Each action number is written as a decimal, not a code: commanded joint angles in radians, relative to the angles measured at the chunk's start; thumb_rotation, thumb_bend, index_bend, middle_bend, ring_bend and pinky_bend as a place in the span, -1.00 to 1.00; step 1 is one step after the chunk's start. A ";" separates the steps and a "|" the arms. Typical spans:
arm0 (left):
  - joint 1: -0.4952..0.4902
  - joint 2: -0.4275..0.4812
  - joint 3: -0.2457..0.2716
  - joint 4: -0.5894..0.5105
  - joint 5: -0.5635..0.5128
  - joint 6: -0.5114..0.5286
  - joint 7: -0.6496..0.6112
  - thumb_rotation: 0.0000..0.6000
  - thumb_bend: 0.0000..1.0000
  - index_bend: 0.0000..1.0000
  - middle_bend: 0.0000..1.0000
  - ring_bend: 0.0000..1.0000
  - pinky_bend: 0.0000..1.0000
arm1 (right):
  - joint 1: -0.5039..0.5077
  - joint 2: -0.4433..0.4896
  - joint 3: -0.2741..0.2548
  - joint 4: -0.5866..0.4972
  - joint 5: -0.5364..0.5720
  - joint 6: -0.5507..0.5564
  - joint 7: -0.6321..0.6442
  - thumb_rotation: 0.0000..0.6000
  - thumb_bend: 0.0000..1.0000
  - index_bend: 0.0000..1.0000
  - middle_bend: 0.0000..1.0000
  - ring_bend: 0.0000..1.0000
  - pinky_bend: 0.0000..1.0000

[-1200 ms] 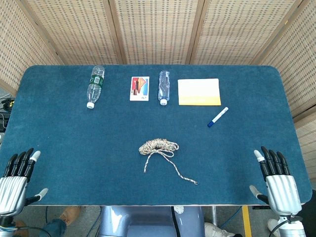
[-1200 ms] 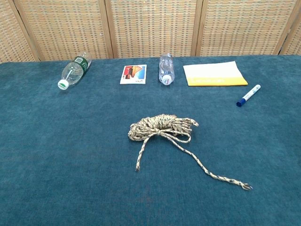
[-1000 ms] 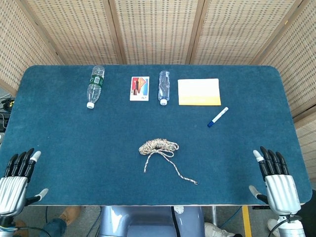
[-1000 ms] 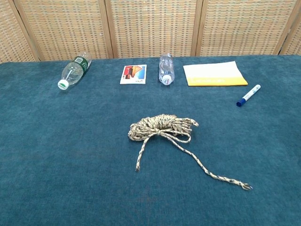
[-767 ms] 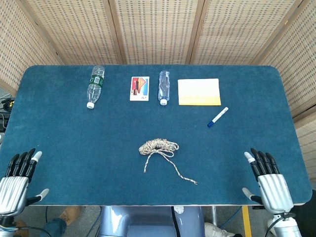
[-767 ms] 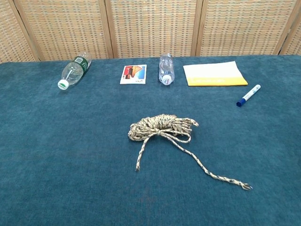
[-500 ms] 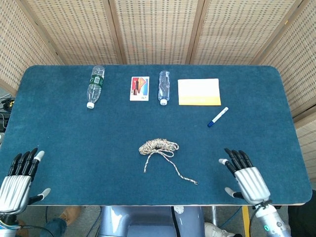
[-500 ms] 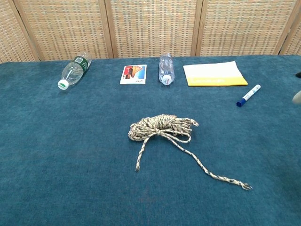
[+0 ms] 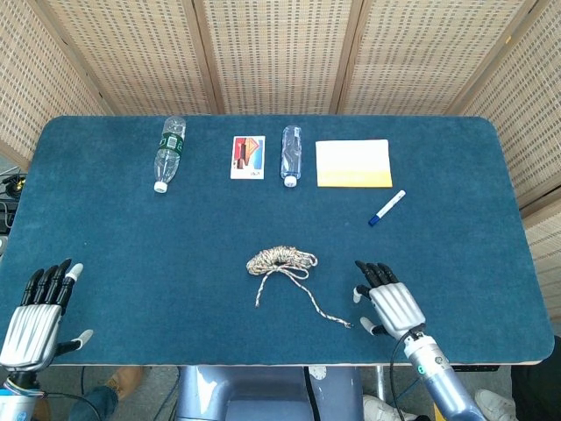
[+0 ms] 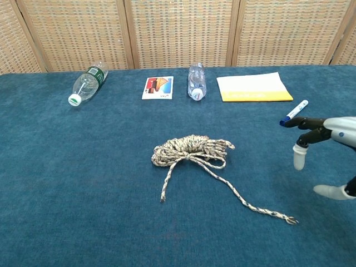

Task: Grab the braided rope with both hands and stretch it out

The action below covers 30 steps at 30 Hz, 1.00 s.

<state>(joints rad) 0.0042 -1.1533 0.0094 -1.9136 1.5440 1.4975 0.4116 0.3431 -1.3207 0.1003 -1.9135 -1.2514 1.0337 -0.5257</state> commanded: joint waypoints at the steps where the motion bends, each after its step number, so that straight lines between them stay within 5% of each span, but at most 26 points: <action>1: -0.008 -0.009 -0.005 0.005 -0.016 -0.012 0.012 1.00 -0.99 -1.00 -1.00 -1.00 -1.00 | 0.043 -0.053 -0.007 0.030 0.058 -0.024 -0.081 1.00 -0.41 -0.14 -1.00 -1.00 -1.00; 30: -0.022 -0.029 -0.005 0.016 -0.043 -0.012 0.025 1.00 -0.99 -1.00 -1.00 -1.00 -1.00 | 0.127 -0.227 -0.078 0.128 0.207 0.041 -0.226 1.00 -0.37 -0.06 -1.00 -1.00 -1.00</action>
<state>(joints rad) -0.0177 -1.1825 0.0049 -1.8979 1.5022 1.4853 0.4374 0.4689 -1.5465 0.0233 -1.7877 -1.0450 1.0743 -0.7522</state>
